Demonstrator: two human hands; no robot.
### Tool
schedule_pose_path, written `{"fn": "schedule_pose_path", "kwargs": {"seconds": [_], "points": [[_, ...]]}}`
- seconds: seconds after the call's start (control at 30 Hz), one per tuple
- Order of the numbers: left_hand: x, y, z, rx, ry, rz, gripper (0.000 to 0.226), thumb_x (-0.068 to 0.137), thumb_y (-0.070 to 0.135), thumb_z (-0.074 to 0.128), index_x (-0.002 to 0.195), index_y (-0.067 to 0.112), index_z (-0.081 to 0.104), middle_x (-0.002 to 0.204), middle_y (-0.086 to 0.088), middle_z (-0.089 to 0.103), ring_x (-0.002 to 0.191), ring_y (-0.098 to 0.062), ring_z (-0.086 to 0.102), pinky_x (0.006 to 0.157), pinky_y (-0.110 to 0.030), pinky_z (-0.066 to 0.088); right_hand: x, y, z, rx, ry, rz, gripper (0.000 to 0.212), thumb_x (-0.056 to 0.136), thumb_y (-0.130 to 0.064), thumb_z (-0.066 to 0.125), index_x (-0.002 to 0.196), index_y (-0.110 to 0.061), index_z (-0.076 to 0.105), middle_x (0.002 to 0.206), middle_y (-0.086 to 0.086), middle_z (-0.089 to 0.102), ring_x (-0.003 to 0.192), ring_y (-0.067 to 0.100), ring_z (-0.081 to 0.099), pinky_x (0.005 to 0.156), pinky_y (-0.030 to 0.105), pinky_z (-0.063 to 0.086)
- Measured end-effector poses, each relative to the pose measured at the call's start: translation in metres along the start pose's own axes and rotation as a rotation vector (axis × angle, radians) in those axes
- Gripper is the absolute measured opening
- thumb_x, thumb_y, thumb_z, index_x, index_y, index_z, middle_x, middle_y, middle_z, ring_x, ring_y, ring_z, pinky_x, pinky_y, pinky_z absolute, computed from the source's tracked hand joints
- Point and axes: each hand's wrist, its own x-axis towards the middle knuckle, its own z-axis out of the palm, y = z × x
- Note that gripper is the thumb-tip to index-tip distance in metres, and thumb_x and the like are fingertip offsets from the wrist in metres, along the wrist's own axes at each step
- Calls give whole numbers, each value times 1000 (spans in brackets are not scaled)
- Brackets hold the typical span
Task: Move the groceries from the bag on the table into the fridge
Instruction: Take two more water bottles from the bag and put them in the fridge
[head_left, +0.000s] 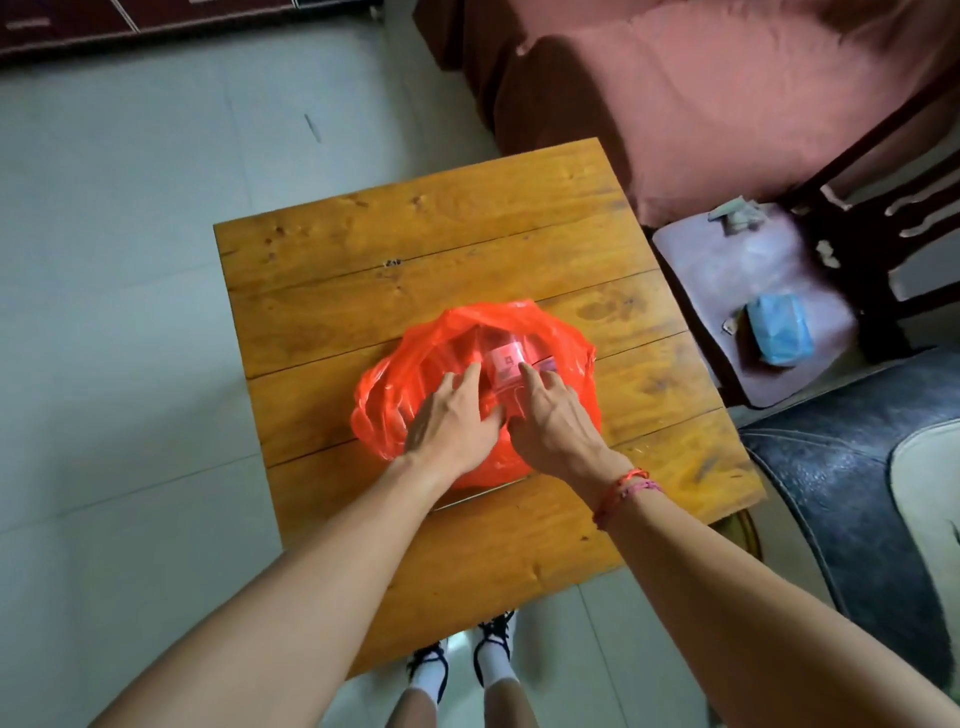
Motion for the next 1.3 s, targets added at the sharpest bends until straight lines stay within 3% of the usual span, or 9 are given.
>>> {"fn": "schedule_pose_path", "kwargs": {"seconds": [0.17,0.3,0.4,0.6,0.7,0.83,1.0,1.17,1.3], "points": [[35,3,32,-155,-6,-82,53,94,28,61,141,13,43,138,-16,53,128,-35,49,101,-37,40,26,20,14,81,4,107,44,95,-19,52,134,-2,40,130,33,50,112,54,55,95,51,43],[60,11,55,-290,12,-229,42,89,34,67,122,12,53,123,-12,63,113,-32,59,84,-30,42,38,36,14,112,-9,221,46,100,-29,49,135,-1,39,129,33,51,120,52,52,102,47,40],[73,16,70,-328,12,-328,53,87,37,69,125,7,50,126,-15,61,117,-34,58,92,-36,47,46,50,17,134,-30,278,39,98,-31,51,123,-1,45,126,34,54,123,49,51,103,48,40],[88,19,88,-314,32,-448,74,74,49,81,126,7,49,128,-16,60,119,-34,58,94,-37,47,58,71,23,135,-29,295,39,94,-28,56,122,-2,46,123,32,56,121,48,52,99,46,43],[92,21,95,-310,59,-458,83,68,48,86,128,7,45,128,-14,59,119,-33,57,94,-37,46,59,81,28,127,-34,281,43,92,-23,59,125,-1,44,118,31,58,114,48,56,92,46,47],[95,21,98,-375,67,-480,81,68,41,87,128,9,44,124,-11,57,116,-30,57,86,-33,46,60,90,30,122,-30,265,31,93,-16,58,116,1,48,113,26,65,104,45,63,80,42,48],[94,16,87,-374,65,-466,84,74,30,81,142,8,37,134,-10,51,117,-26,52,89,-32,45,57,90,32,121,-56,279,32,90,-14,60,117,-3,48,112,21,65,101,40,64,73,38,46],[94,12,71,-313,74,-460,70,66,34,82,126,11,54,121,-9,60,109,-28,60,87,-32,51,62,81,31,124,5,261,45,89,-20,64,126,-2,46,117,23,63,108,42,63,82,39,48],[92,8,61,-311,52,-457,69,58,34,82,118,11,58,110,-9,64,98,-28,64,86,-40,57,70,74,31,76,23,256,63,86,-30,75,134,-2,45,121,26,61,113,45,60,90,44,50]]}}
